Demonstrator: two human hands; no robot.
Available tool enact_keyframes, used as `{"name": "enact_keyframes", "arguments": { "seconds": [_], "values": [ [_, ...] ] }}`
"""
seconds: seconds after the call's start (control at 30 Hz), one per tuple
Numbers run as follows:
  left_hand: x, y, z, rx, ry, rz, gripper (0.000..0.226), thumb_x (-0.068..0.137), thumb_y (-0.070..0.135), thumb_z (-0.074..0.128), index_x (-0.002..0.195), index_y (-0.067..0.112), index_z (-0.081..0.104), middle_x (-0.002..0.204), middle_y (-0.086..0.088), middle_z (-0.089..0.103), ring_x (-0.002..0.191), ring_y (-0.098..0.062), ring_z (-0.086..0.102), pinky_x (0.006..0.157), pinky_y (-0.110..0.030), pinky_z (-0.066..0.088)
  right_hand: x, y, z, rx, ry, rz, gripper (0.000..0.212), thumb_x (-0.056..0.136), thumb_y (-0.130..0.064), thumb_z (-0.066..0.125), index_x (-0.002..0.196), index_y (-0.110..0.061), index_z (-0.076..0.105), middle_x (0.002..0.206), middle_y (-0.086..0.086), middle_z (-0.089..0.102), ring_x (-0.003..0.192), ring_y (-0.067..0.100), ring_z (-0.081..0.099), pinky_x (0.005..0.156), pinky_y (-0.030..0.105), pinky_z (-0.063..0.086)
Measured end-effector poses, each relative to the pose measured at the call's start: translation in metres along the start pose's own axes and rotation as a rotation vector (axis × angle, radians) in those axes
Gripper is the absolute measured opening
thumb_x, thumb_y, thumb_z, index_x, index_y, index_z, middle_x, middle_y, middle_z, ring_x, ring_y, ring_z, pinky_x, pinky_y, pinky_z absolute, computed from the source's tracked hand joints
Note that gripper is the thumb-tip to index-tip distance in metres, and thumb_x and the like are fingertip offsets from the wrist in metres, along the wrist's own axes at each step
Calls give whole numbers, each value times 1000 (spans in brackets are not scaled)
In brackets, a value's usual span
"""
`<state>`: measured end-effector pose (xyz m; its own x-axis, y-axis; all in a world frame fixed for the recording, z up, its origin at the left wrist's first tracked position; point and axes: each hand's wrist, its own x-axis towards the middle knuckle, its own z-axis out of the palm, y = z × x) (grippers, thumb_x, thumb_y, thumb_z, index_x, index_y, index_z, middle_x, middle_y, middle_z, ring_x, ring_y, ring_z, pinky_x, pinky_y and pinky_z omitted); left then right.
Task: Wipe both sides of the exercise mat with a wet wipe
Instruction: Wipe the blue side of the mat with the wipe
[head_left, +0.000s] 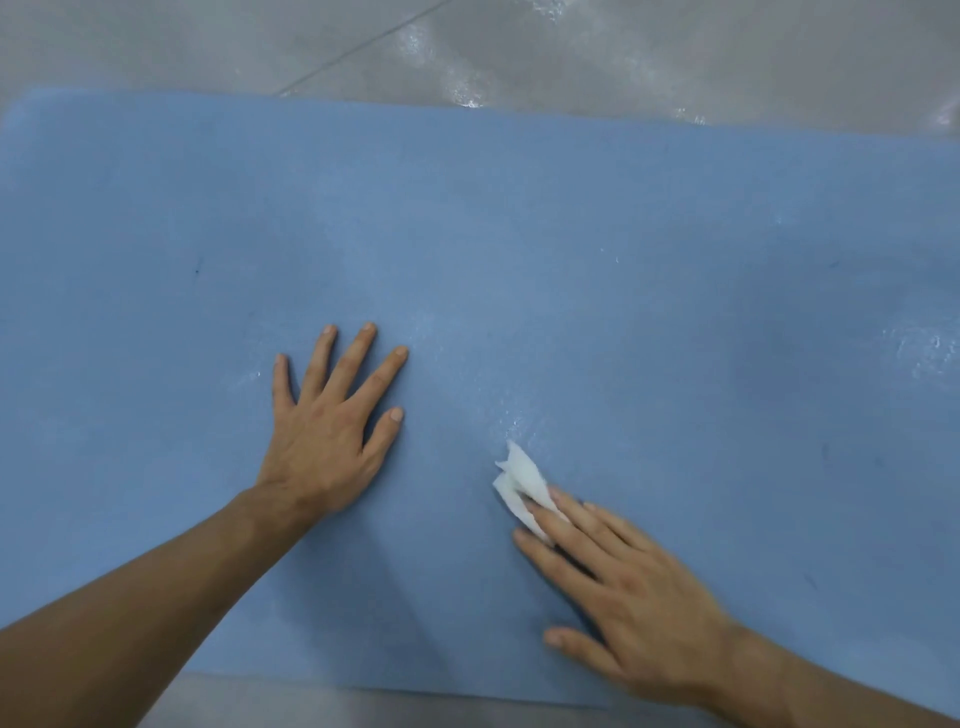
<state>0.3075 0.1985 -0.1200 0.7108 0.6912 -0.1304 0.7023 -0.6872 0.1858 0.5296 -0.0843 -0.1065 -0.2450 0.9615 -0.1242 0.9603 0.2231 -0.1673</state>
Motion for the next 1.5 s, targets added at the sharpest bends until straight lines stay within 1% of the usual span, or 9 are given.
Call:
{"name": "enact_keyframes", "arguments": {
  "seconds": [0.2,0.4,0.57,0.67,0.83,0.93,1.1,1.33,1.5],
  "values": [
    [5,0,2,13,2,10,62,102,58,26,162,43,20,173,11,7,160,-24,0,122,-67,4,22,68,-5,31,129,384,72,107,-56,34,160,-8,35,173,5,18,159,24,20,128,39,19],
    [8,-1,1,24,3,11,63,102,60,25,162,43,20,173,10,6,160,-24,1,123,-66,4,55,129,-17,155,151,739,75,102,-64,25,165,-26,19,174,0,9,158,27,17,127,47,20],
    [22,-6,-2,-10,6,-45,66,101,64,22,163,42,18,173,11,3,160,-18,-1,125,-61,3,86,107,-17,241,193,761,79,100,-64,28,166,-23,15,173,6,12,159,26,12,127,40,10],
    [37,-7,-7,-38,10,-91,68,100,65,21,163,41,18,173,10,4,159,-16,-1,126,-59,1,94,75,-21,259,157,617,80,100,-62,32,167,-24,11,172,6,17,157,25,16,125,28,2],
    [50,-4,-11,-41,3,-112,69,99,67,19,163,42,17,173,12,3,159,-16,-2,125,-60,0,97,7,-10,188,58,256,76,104,-62,36,165,-18,25,171,6,24,158,28,22,128,41,16],
    [52,-4,-12,-43,-6,-112,69,98,67,19,163,43,16,173,13,1,159,-15,-4,125,-60,-1,103,4,-7,92,66,186,70,106,-61,35,162,-20,33,171,6,25,158,28,21,129,42,16],
    [57,-10,-14,-27,-4,-88,70,97,70,19,162,44,17,173,13,2,159,-14,-3,125,-58,-2,128,45,-12,16,108,302,72,106,-60,29,163,-17,30,173,4,19,158,27,22,128,42,17],
    [78,-18,-19,-52,-5,-121,71,97,69,16,163,42,15,173,14,0,158,-12,-5,126,-57,-3,160,141,-29,76,170,699,76,102,-63,23,167,-25,11,175,-4,8,159,25,15,128,44,18],
    [96,-26,-26,-57,-2,-151,64,104,63,25,163,40,17,173,12,1,159,-14,-4,126,-57,-3,182,133,-30,168,234,698,82,101,-64,28,167,-20,8,175,0,4,161,21,4,129,42,14]
  ]
}}
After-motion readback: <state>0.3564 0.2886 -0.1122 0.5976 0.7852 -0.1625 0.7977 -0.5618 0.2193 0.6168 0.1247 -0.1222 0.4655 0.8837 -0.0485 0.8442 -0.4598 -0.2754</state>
